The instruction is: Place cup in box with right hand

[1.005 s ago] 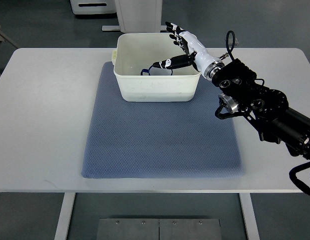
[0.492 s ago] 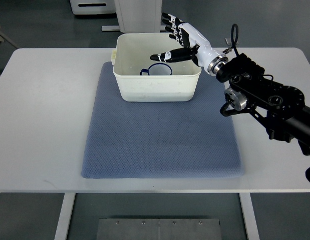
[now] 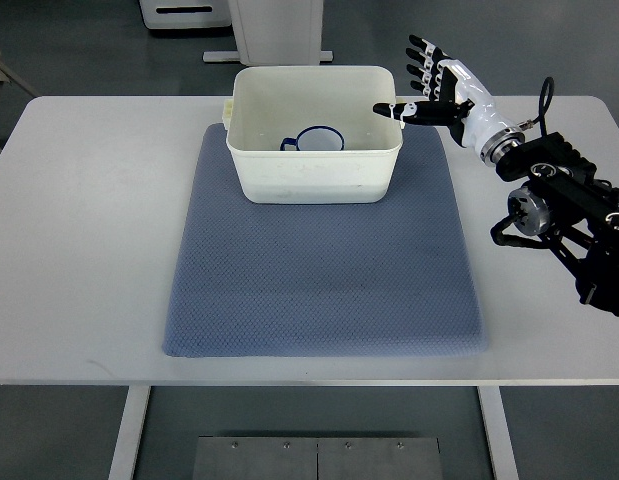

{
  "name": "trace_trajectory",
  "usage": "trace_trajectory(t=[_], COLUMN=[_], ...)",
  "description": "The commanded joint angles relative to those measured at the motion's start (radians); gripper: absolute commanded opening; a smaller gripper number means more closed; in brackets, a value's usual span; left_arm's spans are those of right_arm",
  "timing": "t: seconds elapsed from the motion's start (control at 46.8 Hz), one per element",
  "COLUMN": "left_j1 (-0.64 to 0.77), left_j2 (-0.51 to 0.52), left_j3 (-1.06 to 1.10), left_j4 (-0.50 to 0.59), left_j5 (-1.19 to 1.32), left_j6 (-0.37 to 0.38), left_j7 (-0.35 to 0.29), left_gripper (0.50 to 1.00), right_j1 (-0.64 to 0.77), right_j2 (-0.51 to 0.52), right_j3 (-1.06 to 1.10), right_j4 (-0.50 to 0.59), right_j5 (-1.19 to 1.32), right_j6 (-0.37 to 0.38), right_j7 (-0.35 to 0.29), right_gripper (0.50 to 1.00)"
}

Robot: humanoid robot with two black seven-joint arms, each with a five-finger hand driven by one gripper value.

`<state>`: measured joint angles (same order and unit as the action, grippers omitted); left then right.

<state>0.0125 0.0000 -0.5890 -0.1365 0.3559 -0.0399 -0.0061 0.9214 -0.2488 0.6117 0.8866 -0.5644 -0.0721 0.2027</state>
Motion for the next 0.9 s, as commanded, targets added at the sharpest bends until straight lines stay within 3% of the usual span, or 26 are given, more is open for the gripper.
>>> trace_trajectory(t=[0.0,0.299,0.877], left_j1=[0.000,0.000,0.000], left_j2=[0.000,0.000,0.000], left_j3=[0.000,0.000,0.000], left_j4=[0.000,0.000,0.000], left_j5=[0.000,0.000,0.000], left_j6=[0.000,0.000,0.000], left_j7=[0.000,0.000,0.000], left_gripper=[1.000,1.000,1.000], right_j1=[-0.022,-0.116,-0.228], right_j2=[-0.012,-0.018,0.025], right_j3=[0.037,0.169,0.280], right_j4=[0.000,0.002,0.002], right_j5=[0.000,0.000,0.000], right_j6=[0.003,0.011,0.011], right_j7=[-0.009,-0.040,-0.032], right_gripper=[0.995,0.998,1.000])
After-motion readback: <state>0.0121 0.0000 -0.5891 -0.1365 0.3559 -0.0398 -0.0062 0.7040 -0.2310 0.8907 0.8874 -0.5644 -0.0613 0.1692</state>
